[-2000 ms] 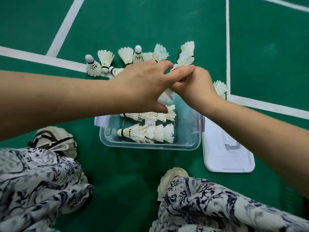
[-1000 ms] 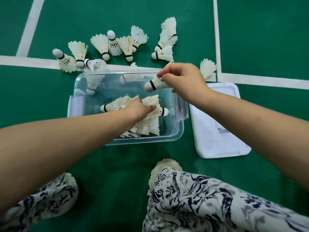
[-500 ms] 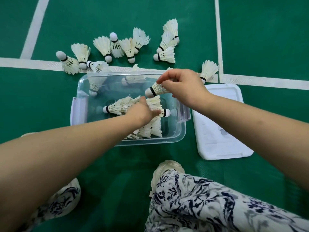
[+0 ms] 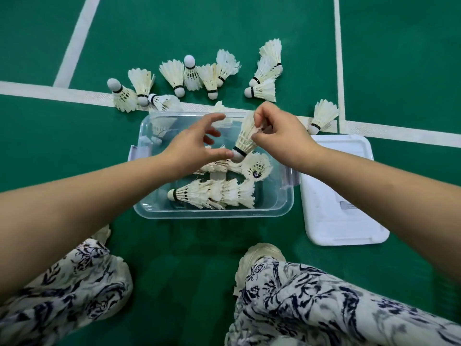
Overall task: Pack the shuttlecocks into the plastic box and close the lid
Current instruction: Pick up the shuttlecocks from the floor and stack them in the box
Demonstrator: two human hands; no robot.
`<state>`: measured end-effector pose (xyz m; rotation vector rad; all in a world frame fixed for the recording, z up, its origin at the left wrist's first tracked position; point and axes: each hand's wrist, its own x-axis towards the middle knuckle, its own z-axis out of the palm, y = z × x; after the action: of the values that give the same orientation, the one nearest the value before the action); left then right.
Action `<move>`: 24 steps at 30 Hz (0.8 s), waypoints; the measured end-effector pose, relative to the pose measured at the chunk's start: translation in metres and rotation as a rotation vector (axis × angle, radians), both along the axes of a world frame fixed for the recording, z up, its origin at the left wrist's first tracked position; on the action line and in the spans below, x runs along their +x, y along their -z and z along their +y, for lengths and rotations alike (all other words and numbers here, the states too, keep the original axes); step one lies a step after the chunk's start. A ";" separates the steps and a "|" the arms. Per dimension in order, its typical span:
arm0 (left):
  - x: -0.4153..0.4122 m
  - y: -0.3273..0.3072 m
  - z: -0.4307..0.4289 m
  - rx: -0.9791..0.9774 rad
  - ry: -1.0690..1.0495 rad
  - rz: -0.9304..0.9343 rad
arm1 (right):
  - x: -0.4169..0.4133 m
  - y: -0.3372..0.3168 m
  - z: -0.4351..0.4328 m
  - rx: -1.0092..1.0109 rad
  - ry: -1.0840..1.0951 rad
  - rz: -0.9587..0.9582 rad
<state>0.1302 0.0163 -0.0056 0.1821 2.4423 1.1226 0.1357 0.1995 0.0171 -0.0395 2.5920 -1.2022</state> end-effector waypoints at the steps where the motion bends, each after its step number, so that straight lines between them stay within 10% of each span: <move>1: 0.001 -0.005 -0.001 0.040 0.035 0.029 | 0.000 0.000 -0.002 0.003 -0.015 -0.005; 12: -0.007 -0.015 -0.012 -0.072 0.128 0.316 | 0.001 -0.004 -0.030 0.043 -0.297 0.043; 19: 0.004 0.014 0.004 0.349 -0.352 -0.007 | -0.003 0.004 -0.019 -0.020 -0.097 0.158; 24: 0.019 0.030 0.033 0.300 -0.427 -0.069 | 0.002 0.009 -0.007 -0.036 -0.053 0.145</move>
<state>0.1493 0.0489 -0.0353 -0.2983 2.2984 1.6454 0.1377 0.1930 0.0080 -0.2088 2.6739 -1.2703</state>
